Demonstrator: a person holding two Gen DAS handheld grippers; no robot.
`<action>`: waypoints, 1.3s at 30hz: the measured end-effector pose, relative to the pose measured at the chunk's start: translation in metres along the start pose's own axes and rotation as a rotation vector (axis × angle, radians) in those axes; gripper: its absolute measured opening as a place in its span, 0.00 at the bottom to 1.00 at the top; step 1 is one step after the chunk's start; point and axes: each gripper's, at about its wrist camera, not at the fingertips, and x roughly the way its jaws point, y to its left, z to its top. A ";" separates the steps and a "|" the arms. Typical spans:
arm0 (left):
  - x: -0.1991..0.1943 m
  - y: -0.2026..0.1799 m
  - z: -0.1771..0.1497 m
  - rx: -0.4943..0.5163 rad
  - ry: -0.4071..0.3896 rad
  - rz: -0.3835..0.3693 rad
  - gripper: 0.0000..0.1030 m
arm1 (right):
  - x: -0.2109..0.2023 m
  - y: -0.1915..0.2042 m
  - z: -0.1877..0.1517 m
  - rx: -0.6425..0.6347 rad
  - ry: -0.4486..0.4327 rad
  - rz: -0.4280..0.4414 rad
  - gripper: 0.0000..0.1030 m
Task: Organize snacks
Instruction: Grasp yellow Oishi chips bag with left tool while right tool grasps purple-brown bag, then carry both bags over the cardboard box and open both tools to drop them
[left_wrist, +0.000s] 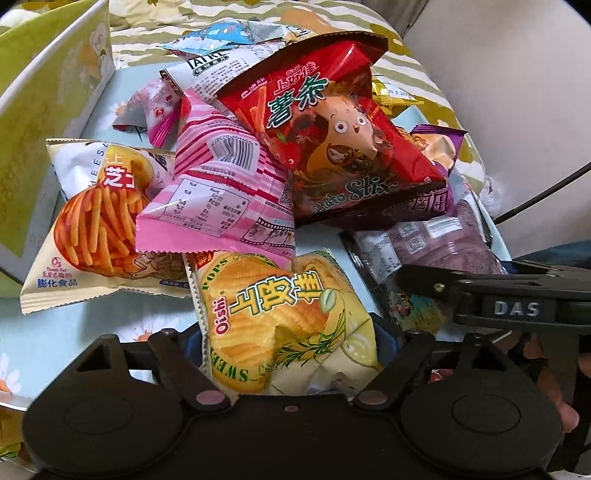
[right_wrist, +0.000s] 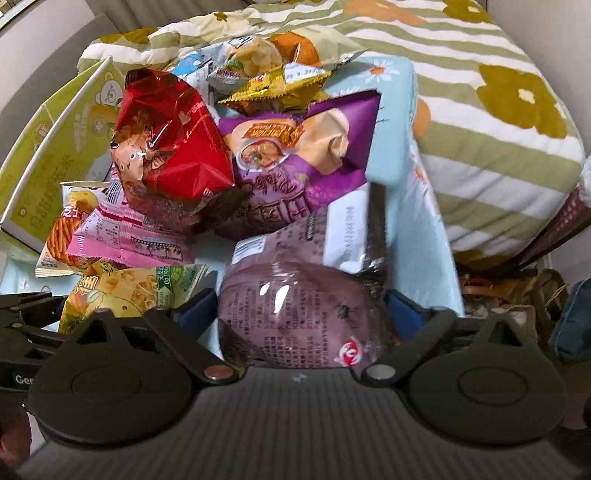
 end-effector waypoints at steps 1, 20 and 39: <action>0.000 0.000 0.000 0.002 -0.003 -0.002 0.83 | -0.002 0.001 -0.001 -0.007 -0.012 -0.006 0.94; -0.094 -0.002 -0.028 0.032 -0.174 -0.006 0.77 | -0.088 0.030 -0.008 -0.054 -0.157 0.005 0.74; -0.215 0.102 0.001 -0.041 -0.439 0.154 0.77 | -0.148 0.131 0.044 -0.129 -0.355 0.088 0.74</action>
